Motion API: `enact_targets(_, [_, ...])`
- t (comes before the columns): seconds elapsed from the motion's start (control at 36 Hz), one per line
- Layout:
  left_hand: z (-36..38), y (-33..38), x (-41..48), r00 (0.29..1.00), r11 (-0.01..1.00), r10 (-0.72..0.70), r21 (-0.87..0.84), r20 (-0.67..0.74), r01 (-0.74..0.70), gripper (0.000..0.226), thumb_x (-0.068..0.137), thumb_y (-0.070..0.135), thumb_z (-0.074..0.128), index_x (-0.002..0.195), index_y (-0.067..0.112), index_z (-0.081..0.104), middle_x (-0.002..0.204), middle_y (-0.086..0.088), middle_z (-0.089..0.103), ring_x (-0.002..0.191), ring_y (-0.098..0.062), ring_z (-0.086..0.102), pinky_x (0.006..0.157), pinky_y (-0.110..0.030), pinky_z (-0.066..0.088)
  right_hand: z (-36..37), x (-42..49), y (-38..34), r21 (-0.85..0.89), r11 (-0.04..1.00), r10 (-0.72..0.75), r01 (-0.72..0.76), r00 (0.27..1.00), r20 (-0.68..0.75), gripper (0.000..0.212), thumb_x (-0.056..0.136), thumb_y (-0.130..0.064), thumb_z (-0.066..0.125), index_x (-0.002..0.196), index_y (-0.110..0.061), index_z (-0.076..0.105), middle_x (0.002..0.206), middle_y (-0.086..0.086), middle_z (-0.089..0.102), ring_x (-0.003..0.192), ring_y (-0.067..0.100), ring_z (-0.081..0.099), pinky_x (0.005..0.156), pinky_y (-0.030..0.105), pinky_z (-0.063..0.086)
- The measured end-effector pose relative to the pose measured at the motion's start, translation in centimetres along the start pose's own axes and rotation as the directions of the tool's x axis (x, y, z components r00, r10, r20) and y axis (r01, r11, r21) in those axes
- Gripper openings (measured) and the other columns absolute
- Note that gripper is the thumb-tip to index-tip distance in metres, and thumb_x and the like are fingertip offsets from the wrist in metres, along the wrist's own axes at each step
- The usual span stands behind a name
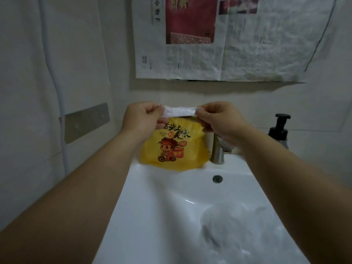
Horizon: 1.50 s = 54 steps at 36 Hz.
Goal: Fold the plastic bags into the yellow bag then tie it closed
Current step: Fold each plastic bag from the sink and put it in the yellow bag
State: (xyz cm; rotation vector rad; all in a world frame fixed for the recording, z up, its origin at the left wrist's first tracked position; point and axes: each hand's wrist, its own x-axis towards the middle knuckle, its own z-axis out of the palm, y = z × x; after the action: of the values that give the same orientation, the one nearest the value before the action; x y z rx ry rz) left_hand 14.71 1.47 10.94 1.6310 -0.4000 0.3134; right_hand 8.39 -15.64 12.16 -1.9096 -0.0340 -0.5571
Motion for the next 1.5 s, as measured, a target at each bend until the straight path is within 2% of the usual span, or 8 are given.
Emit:
enact_targets(0.11, [0.0, -1.1, 2.6, 0.999, 0.995, -0.017, 0.102, 0.039, 0.013, 0.035, 0.099, 0.009, 0.051, 0.134, 0.01, 0.052, 0.109, 0.001, 0.061, 0.097, -0.012, 0.063, 0.078, -0.025, 0.055, 0.7, 4.0, 1.0, -0.125, 0.992, -0.04, 0.024, 0.991, -0.126, 0.023, 0.098, -0.021, 0.052, 0.115, -0.012, 0.064, 0.077, -0.004, 0.06, 0.064, 0.01, 0.053, 0.065, 0.028, 0.053])
enact_targets(0.22, [-0.8, -3.0, 5.3, 0.996, 0.92, 0.063, 0.384, 0.058, -0.08, 0.035, 0.1, 0.012, 0.05, 0.134, 0.015, 0.054, 0.134, -0.001, 0.056, 0.124, -0.018, 0.052, 0.104, -0.028, 0.039, 1.5, 8.5, 1.9, -0.259, 0.965, -0.081, 0.025, 0.975, -0.207, 0.028, 0.099, -0.022, 0.048, 0.117, -0.007, 0.064, 0.072, -0.005, 0.054, 0.067, 0.012, 0.052, 0.073, 0.037, 0.054])
enact_targets(0.36, [-1.0, -4.9, 8.7, 0.977, 0.781, 0.008, 0.609, 0.212, -0.139, 0.046, 0.098, 0.014, 0.052, 0.144, 0.017, 0.044, 0.151, -0.004, 0.039, 0.139, -0.022, 0.036, 0.11, -0.029, 0.029, 3.6, 12.6, 2.4, -0.473, 0.876, -0.125, 0.096, 0.992, -0.03, 0.028, 0.1, -0.018, 0.045, 0.119, -0.008, 0.063, 0.093, 0.005, 0.059, 0.071, 0.015, 0.052, 0.067, 0.028, 0.038])
enact_targets(0.47, [-0.8, -6.1, 10.3, 0.957, 0.719, -0.046, 0.675, 0.285, -0.166, 0.039, 0.092, 0.006, 0.056, 0.129, 0.018, 0.06, 0.138, -0.008, 0.051, 0.123, -0.027, 0.051, 0.092, -0.027, 0.041, 5.6, 14.0, 2.9, -0.651, 0.74, -0.107, 0.169, 0.985, 0.133, 0.028, 0.099, -0.015, 0.045, 0.121, -0.012, 0.064, 0.124, 0.008, 0.062, 0.11, 0.025, 0.055, 0.079, 0.025, 0.038])
enact_targets(0.86, [-0.4, -7.6, 10.9, 0.991, 0.873, 0.078, 0.473, 0.106, -0.119, 0.015, 0.095, 0.011, 0.056, 0.096, 0.024, 0.063, 0.098, 0.003, 0.06, 0.092, -0.021, 0.06, 0.09, -0.037, 0.052, 6.9, 14.2, 4.0, -0.934, 0.218, 0.304, 0.282, 0.89, 0.34, 0.03, 0.098, -0.008, 0.037, 0.124, -0.007, 0.053, 0.083, 0.003, 0.049, 0.084, 0.021, 0.047, 0.075, 0.031, 0.037])
enact_targets(1.08, [-0.5, -7.3, 9.3, 0.999, 0.869, 0.02, 0.493, 0.043, -0.039, 0.033, 0.096, 0.014, 0.054, 0.129, 0.019, 0.059, 0.132, -0.002, 0.054, 0.118, -0.027, 0.055, 0.102, -0.037, 0.045, 4.2, 12.9, 2.3, -0.753, 0.636, -0.032, 0.169, 0.981, 0.193, 0.053, 0.094, -0.002, 0.039, 0.14, -0.027, 0.046, 0.147, 0.006, 0.042, 0.134, 0.027, 0.039, 0.112, 0.045, 0.03])
enact_targets(1.25, [-0.8, -5.4, 5.8, 0.999, 0.897, 0.051, 0.439, -0.001, -0.045, 0.032, 0.095, 0.016, 0.055, 0.126, 0.018, 0.06, 0.125, -0.001, 0.058, 0.117, -0.019, 0.054, 0.091, -0.023, 0.039, 2.7, 8.5, 1.5, -0.621, 0.767, -0.117, 0.158, 0.987, 0.106, 0.04, 0.093, -0.001, 0.042, 0.126, -0.015, 0.061, 0.133, 0.006, 0.057, 0.122, 0.02, 0.051, 0.088, 0.021, 0.037])
enact_targets(1.5, [3.9, -5.8, -5.3, 0.986, 0.959, -0.04, 0.283, 0.164, -0.008, 0.015, 0.093, 0.017, 0.06, 0.104, 0.021, 0.069, 0.114, 0.01, 0.061, 0.095, -0.011, 0.059, 0.072, -0.016, 0.044, -0.5, -3.4, 4.2, -0.577, 0.817, 0.007, 0.008, 1.0, 0.023, 0.032, 0.088, -0.006, 0.047, 0.109, -0.015, 0.07, 0.096, 0.002, 0.065, 0.08, 0.017, 0.057, 0.068, 0.025, 0.045])
